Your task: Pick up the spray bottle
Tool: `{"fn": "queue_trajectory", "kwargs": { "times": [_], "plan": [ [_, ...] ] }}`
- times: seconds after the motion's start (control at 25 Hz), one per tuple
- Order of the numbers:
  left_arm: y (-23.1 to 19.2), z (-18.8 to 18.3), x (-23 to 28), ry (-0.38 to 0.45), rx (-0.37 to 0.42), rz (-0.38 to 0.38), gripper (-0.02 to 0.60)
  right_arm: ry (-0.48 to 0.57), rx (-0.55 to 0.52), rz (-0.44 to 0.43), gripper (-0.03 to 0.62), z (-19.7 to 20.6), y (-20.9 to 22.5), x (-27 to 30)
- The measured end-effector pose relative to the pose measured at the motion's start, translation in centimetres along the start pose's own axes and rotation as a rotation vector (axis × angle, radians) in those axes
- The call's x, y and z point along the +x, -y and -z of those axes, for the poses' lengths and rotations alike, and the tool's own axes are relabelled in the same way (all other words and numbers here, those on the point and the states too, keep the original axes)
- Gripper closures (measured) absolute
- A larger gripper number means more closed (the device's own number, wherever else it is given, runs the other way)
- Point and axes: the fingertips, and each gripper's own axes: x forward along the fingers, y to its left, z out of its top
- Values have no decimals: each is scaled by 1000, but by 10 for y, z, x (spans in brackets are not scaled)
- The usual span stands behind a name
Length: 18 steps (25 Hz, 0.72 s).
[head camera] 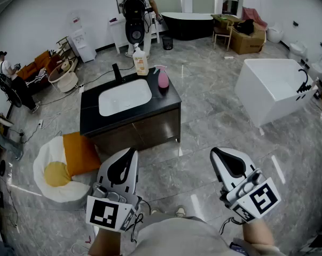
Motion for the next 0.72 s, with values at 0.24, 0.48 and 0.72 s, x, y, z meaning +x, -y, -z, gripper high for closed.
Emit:
{"fn": "queue_trajectory", "kwargs": {
  "times": [0.24, 0.48, 0.72],
  "plan": [
    [7, 4, 6, -9, -1, 2, 558, 4, 8, 12, 566, 2, 9, -2],
    [11, 3, 10, -11, -4, 1, 558, 1, 6, 0, 566, 4, 12, -5],
    [16, 6, 14, -20, 0, 1, 558, -1, -9, 4, 565, 8, 22, -6]
  ]
}}
